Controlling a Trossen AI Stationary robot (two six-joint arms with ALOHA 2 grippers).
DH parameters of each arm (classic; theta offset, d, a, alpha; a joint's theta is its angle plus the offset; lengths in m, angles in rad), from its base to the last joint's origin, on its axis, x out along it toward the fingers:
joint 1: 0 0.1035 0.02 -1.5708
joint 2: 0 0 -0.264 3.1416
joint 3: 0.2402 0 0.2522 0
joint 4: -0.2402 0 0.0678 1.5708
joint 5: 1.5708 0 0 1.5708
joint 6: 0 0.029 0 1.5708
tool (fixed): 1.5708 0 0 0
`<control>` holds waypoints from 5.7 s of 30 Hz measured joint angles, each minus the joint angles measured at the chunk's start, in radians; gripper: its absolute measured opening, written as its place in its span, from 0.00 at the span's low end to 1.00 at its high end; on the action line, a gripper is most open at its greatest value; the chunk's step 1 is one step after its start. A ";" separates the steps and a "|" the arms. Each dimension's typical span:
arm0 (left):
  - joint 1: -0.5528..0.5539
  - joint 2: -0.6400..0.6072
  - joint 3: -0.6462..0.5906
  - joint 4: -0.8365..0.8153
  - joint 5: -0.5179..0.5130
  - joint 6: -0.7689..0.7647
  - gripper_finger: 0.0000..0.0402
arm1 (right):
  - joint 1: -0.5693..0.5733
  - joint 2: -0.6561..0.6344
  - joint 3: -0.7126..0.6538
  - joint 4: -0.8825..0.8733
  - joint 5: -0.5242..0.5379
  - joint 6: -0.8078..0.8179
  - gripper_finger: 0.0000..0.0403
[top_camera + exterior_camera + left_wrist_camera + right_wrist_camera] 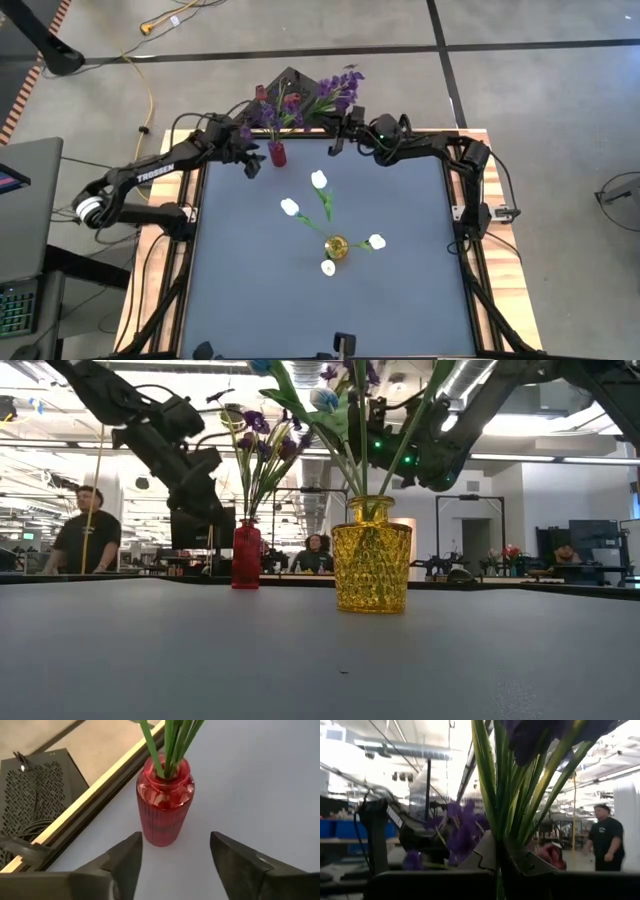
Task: Sort flowers into vase by color
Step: Put the violet flowers into the red vase, then adjust the red vase
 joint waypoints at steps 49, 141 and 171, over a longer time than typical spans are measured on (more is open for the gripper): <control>-0.041 0.245 0.001 0.333 -0.004 0.095 0.70 | 0.090 0.000 0.053 -0.228 0.091 -0.249 0.08; -0.039 0.142 0.000 0.299 -0.089 0.074 0.61 | 0.065 -0.104 0.472 -1.510 0.042 -0.387 0.76; -0.160 0.245 -0.082 0.093 0.018 0.047 0.41 | 0.193 -0.143 0.472 -1.756 0.057 -0.292 0.76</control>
